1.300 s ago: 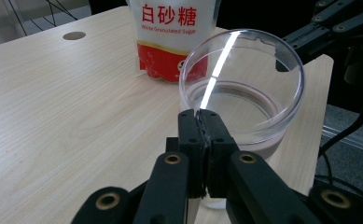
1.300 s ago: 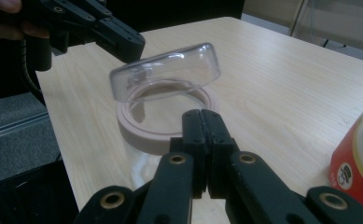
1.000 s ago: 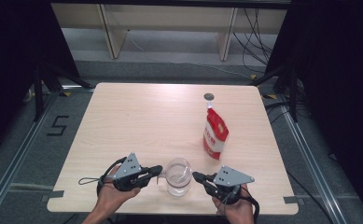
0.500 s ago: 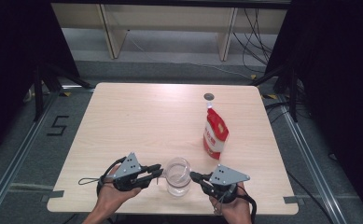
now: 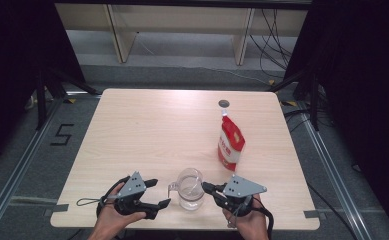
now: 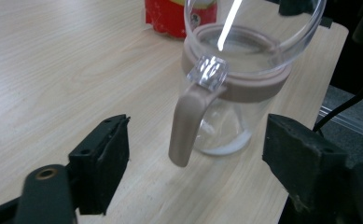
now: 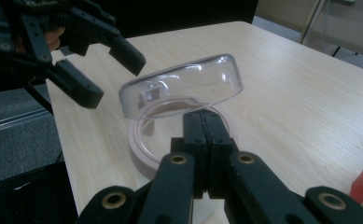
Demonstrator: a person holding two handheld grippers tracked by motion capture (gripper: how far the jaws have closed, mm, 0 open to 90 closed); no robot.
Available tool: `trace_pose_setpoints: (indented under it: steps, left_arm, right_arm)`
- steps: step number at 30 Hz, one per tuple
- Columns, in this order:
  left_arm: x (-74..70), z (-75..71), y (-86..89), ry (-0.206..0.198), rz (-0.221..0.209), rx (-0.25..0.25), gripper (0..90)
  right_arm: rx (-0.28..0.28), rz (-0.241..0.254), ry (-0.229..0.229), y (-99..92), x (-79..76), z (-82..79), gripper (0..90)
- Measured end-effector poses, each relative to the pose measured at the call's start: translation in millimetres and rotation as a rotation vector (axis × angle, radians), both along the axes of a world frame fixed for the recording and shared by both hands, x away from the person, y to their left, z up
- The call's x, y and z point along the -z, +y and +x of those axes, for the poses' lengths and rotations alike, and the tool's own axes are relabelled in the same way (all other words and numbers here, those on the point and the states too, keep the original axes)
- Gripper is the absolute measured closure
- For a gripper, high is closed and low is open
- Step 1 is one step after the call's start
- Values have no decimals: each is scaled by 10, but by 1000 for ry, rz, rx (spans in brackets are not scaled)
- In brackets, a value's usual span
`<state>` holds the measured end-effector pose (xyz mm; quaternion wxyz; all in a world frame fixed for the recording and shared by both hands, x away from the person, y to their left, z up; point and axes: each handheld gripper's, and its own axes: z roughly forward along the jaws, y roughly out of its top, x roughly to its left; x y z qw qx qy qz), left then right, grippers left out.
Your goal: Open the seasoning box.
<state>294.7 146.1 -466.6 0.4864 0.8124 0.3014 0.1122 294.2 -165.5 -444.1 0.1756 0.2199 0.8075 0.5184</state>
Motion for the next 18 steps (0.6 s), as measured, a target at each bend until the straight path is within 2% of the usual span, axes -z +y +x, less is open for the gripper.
trace_pose_setpoints:
  steps: [1, 2, 3, 4, 5, 10, 11, 12, 13, 15, 16, 18]
  left_arm:
    - [16, -9, 11, 0, -8, -6, 213]
    - [25, -12, 38, 0, 2, -6, 213]
    - [32, -24, 52, 0, 1, -22, 213]
    - [43, -31, 69, 2, -2, -29, 212]
    - [51, -36, 91, 1, 12, -34, 210]
    - [112, -107, 150, -11, 21, -26, 184]
    - [121, -120, 165, -14, 35, -25, 180]
    - [140, -130, 169, -16, 21, -27, 179]
    - [146, -137, 185, -20, 31, -32, 178]
    - [161, -144, 210, -20, 26, -56, 169]
    - [162, -145, 232, -15, 30, -57, 162]
    - [166, -153, 254, -12, 40, -61, 161]
  right_arm:
    - [2, -1, -7, 1, -8, 1, 900]
    - [3, 10, 1, 12, -12, -3, 900]
    - [10, 16, -17, 19, -15, 1, 900]
    - [-5, 8, -13, 19, -27, -1, 900]
    - [-1, 11, -27, 27, -30, 4, 900]
    - [-16, 9, -31, 52, -66, 8, 900]
    - [-13, 4, -32, 54, -76, 1, 900]
    - [-19, 9, -34, 64, -81, 3, 900]
    - [-25, 4, -49, 68, -92, 9, 900]
    - [-22, 15, -44, 81, -106, 2, 900]
    - [-19, 18, -56, 90, -106, 9, 900]
    - [-18, 17, -49, 98, -113, 8, 900]
